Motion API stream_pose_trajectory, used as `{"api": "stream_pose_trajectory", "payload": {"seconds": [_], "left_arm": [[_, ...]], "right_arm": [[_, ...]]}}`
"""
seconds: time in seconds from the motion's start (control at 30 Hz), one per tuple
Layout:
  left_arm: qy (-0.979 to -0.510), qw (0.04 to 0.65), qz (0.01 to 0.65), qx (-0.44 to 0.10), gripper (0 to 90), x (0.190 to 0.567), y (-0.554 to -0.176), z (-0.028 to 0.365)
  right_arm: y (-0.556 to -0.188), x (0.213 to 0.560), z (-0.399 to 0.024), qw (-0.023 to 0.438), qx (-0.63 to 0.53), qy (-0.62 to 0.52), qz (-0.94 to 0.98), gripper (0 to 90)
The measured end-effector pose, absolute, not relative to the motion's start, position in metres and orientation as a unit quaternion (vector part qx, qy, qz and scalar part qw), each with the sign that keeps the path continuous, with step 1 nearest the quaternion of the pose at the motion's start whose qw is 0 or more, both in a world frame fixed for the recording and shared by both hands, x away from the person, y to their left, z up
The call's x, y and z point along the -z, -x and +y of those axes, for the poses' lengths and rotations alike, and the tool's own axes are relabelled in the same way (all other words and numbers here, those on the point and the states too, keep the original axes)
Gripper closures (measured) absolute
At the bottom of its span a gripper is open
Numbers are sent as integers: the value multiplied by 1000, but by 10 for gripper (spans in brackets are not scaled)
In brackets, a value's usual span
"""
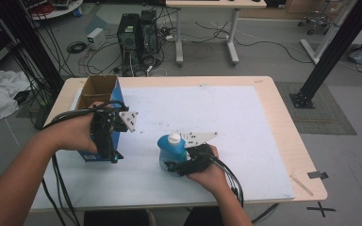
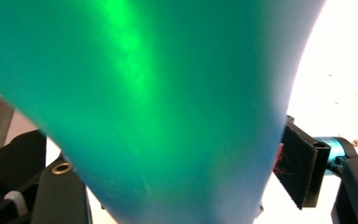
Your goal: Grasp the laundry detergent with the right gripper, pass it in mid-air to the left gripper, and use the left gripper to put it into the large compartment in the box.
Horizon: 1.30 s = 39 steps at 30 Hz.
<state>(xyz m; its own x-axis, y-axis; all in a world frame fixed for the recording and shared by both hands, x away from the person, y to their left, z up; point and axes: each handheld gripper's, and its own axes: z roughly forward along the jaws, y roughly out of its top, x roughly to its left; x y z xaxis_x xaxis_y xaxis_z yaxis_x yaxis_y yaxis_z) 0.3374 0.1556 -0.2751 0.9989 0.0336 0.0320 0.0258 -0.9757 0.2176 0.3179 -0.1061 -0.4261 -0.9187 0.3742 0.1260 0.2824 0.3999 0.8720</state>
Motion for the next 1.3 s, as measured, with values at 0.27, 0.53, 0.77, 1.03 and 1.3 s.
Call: {"api": "stream_pose_trajectory", "payload": {"seconds": [0.27,0.53,0.77,1.03,1.3], "left_arm": [[-994,109,14,-17,67,276,-338,153],[-994,106,16,-18,68,277,-339,153],[-994,108,14,-18,67,276,-340,151],[-994,106,13,-16,68,273,-340,150],[-995,100,6,-23,68,265,-340,142]], "right_arm": [[-317,427,-106,41,-517,-187,834,376],[-316,424,-110,63,-522,-179,831,450],[-313,425,-110,72,-525,-176,830,465],[-311,420,-112,66,-531,-165,828,467],[-306,405,-113,67,-531,-144,833,467]]}}
